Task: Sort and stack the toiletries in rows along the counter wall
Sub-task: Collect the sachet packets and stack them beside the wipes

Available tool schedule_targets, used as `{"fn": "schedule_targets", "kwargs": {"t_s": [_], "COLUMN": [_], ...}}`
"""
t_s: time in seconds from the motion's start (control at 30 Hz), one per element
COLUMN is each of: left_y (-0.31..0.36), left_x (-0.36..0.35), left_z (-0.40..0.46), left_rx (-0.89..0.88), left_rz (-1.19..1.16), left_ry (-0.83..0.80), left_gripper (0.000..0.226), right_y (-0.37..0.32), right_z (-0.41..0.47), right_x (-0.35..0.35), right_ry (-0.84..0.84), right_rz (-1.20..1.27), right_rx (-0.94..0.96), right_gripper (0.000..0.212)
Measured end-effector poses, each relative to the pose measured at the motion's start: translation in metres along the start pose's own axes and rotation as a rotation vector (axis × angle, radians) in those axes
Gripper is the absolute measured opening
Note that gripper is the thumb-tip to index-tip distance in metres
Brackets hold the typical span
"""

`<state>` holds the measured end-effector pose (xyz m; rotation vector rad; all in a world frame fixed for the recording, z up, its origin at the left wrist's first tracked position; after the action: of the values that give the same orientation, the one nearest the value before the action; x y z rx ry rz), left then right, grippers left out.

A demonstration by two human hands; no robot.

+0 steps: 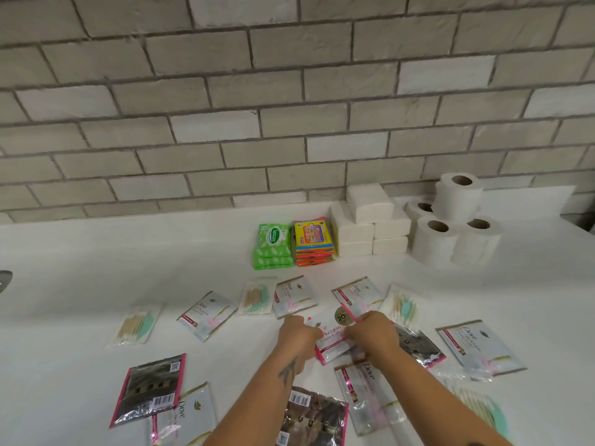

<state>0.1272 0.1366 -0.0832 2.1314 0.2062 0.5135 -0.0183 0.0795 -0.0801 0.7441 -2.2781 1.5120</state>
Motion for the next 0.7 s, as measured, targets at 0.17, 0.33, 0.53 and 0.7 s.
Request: {"fn": "schedule_targets", "kwargs": {"t_s": [0.17, 0.33, 0.53, 0.7], "left_y": [-0.002, -0.004, -0.005, 0.003], "left_x": [0.001, 0.000, 0.005, 0.025], "left_z": [0.001, 0.002, 0.002, -0.002], "left_rx": [-0.015, -0.036, -0.171, -0.427], "left_rz": [0.020, 0.042, -0.063, 0.058], "left_ry": [-0.014, -0.033, -0.039, 0.139], "left_gripper": [0.019, 0.012, 0.025, 0.019], "right_y": [0.009, 0.006, -0.009, -0.020], "right_z": [0.004, -0.005, -0.016, -0.014], "right_x": [-0.008, -0.005, 0.002, 0.002], "right_ry": [-0.123, -0.252, -0.277, -0.133], "right_rz": [0.387, 0.580, 0.553, 0.301], "right_rx": [-0.162, -0.194, 0.012, 0.339], "right_gripper": [0.027, 0.024, 0.008, 0.016]}}
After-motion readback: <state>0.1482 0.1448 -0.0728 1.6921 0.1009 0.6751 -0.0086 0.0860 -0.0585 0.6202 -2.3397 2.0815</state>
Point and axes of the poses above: each hand's wrist, its own z-axis towards the middle knuckle, its own x-axis out of the back of the hand, y = z × x, the point moved 5 cm from there along z, towards the middle knuckle, and after that the axes turned 6 degrees about z, right-handed, at the moved point
